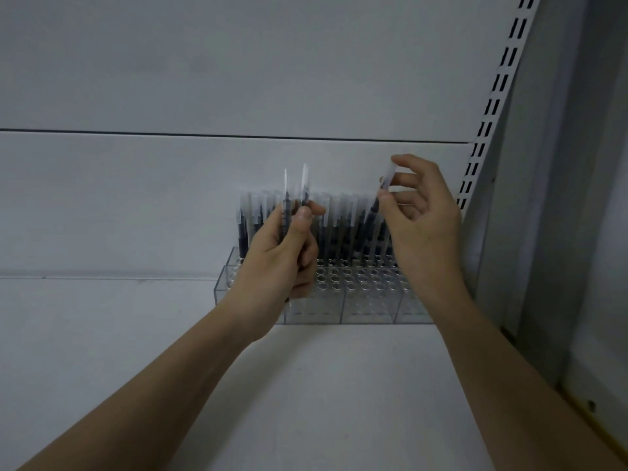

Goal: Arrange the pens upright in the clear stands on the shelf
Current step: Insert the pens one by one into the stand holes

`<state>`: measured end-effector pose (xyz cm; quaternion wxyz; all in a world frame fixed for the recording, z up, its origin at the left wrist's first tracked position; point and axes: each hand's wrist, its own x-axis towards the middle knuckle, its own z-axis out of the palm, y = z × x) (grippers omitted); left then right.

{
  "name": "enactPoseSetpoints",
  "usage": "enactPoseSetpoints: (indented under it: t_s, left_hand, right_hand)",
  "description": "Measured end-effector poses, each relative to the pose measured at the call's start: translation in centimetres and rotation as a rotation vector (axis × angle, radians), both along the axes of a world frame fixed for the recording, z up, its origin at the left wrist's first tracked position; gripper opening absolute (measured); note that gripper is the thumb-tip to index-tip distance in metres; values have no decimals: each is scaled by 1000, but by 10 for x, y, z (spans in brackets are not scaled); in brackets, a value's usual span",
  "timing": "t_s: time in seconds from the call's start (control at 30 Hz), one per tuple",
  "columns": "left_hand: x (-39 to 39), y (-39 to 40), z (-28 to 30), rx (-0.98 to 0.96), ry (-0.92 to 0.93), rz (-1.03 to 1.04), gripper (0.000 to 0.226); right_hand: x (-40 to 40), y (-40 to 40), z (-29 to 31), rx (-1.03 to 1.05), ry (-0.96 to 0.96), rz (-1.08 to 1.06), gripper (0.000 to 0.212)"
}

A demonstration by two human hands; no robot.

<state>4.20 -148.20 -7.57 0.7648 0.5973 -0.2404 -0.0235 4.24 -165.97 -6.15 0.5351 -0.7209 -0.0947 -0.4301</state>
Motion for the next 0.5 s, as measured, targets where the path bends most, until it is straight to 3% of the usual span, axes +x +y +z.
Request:
enactPoseSetpoints:
  t_s: [0.27,0.5]
  left_hand:
    - [2,1,0,13,41,42,23]
    - [2,0,0,17,86,8,27]
  right_hand:
    - [9,-2,-9,-224,267,19,30]
    - [9,-6,-8,-217,270,-24,20]
